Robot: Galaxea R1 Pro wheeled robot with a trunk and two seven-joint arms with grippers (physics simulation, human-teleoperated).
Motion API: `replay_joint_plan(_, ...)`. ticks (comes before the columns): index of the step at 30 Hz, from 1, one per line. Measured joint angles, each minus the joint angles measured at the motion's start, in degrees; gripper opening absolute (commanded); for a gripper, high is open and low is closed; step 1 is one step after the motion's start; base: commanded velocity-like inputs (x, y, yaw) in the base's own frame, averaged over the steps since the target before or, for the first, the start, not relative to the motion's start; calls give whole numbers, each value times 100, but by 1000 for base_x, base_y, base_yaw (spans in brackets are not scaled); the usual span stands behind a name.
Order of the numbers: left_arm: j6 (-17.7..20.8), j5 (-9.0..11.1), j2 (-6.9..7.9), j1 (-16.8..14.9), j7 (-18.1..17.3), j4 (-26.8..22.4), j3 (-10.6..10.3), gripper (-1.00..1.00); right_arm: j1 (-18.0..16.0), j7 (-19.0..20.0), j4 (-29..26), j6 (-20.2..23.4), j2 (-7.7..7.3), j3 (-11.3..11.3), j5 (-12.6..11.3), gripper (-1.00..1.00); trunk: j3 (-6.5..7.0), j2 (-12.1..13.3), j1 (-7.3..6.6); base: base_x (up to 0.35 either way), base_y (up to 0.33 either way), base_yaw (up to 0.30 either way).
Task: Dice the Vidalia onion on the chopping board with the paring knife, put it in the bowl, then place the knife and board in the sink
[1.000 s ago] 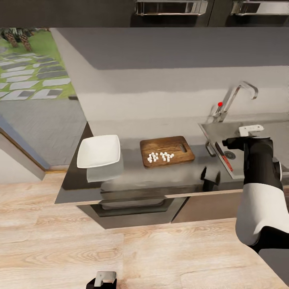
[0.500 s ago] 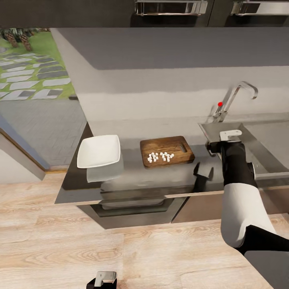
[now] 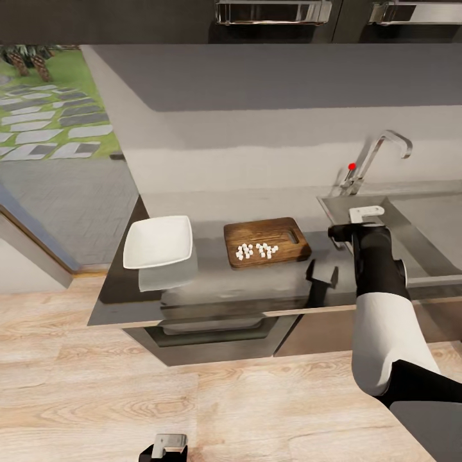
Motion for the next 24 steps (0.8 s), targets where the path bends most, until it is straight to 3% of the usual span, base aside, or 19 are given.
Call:
replay_joint_plan(8,0,0,-7,0,-8,0,0,100,1,53,-15,-10,-1,72,-795,100,0,0,0,0,0,0)
replay_joint_plan(13,0,0,-2,0,-8,0,0,100,-1,47,-15,-8,18,548,-883,100,0,0,0,3,0,0)
replay_joint_plan(24,0,0,-1,0,-2,0,0,100,0,47,40,-10,97,664,-896,100,0,0,0,34,0,0)
